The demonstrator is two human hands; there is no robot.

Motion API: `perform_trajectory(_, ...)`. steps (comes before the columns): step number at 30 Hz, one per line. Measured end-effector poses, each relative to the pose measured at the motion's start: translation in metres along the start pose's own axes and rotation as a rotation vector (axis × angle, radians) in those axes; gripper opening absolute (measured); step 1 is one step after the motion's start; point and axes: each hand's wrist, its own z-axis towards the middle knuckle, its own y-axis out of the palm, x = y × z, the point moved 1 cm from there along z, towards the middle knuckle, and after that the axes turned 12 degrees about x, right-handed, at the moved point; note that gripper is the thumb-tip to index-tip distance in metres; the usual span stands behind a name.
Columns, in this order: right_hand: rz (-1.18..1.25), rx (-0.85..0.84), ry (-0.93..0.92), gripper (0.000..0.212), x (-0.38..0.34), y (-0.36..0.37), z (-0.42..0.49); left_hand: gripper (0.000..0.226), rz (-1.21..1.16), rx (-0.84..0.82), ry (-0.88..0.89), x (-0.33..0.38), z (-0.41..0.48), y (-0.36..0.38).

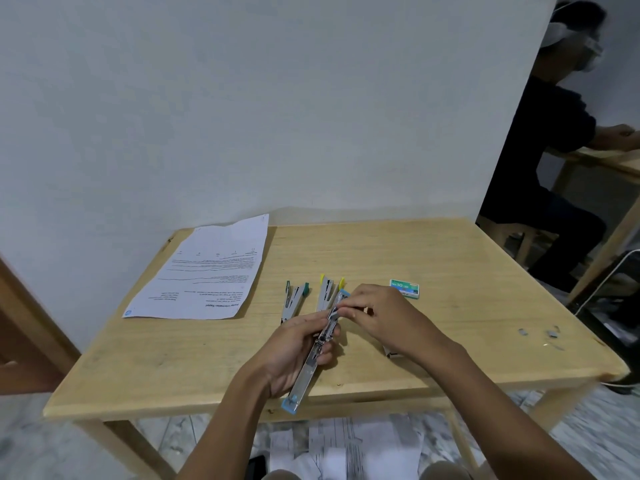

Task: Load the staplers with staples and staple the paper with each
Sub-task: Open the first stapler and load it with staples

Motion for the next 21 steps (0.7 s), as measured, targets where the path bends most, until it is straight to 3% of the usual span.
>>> perform_trajectory(15,-0.197,-0.193,-0.001,0.025,-0.012,-0.007,0.014,0.031,-0.014,0.013,-0.001,0.000,0.001,-0.001)
perform_trajectory(18,-0.209,-0.167,0.010,0.025,-0.014,-0.004,0.013,0.029,-0.021,0.009,-0.004,-0.001,0.001,-0.001)
perform_trajectory(21,-0.159,-0.040,0.056,0.026,-0.011,0.002,0.008,0.030,-0.038,-0.004,-0.011,-0.001,0.002,-0.002)
